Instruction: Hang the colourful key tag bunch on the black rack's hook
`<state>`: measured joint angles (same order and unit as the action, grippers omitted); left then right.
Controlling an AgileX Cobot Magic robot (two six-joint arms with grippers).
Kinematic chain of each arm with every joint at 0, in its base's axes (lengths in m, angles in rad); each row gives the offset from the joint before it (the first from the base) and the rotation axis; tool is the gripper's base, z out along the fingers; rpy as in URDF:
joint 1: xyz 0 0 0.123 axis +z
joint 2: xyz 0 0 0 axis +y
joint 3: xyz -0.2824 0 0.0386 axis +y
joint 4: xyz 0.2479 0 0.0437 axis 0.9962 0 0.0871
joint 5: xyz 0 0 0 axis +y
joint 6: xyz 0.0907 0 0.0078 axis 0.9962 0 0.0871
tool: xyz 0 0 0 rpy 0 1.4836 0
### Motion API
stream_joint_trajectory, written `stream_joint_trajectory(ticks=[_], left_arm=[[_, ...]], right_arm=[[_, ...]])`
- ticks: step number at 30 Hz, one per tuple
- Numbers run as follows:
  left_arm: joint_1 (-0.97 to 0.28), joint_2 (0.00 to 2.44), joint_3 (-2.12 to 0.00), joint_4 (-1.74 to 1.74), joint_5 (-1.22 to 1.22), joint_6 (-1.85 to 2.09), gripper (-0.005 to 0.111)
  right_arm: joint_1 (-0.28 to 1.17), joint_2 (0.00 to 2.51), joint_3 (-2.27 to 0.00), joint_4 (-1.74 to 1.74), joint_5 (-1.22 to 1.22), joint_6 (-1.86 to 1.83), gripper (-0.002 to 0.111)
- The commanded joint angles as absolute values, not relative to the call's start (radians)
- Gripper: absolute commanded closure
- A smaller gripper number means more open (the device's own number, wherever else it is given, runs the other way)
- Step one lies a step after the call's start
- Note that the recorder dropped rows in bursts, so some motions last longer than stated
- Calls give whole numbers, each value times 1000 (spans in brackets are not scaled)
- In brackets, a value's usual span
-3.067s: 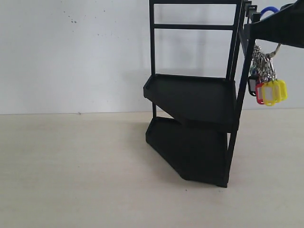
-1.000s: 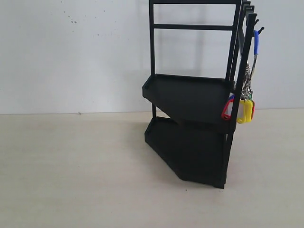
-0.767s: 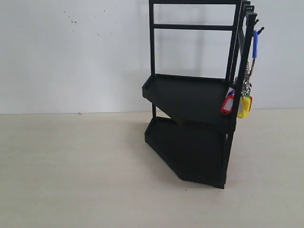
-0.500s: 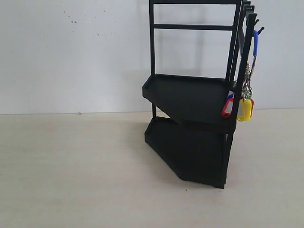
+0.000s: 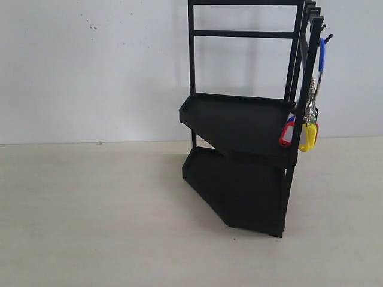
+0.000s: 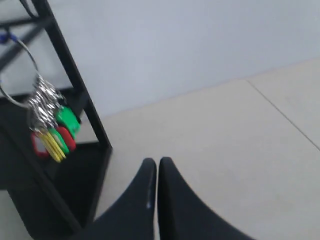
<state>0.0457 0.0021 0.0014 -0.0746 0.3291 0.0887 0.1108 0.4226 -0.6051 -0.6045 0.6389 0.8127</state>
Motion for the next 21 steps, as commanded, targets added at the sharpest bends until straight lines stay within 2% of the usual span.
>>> stream_joint_trajectory(ticks=[1,5,11,16,21], left_arm=[[48,0,0,-82,314,78,102],[48,0,0,-82,314,78,102],[48,0,0,-82,314,78,102],[48,0,0,-82,314,78,102],[48,0,0,-82,314,78,102]], right_arm=[[35,240,-418,-616,379,809,107],[10,32,-248,-612,262,809,107],[10,0,-238,-593,209,792,107],[10,0,-238,-125,206,175,107],[10,0,-238,-87,206,164,107]])
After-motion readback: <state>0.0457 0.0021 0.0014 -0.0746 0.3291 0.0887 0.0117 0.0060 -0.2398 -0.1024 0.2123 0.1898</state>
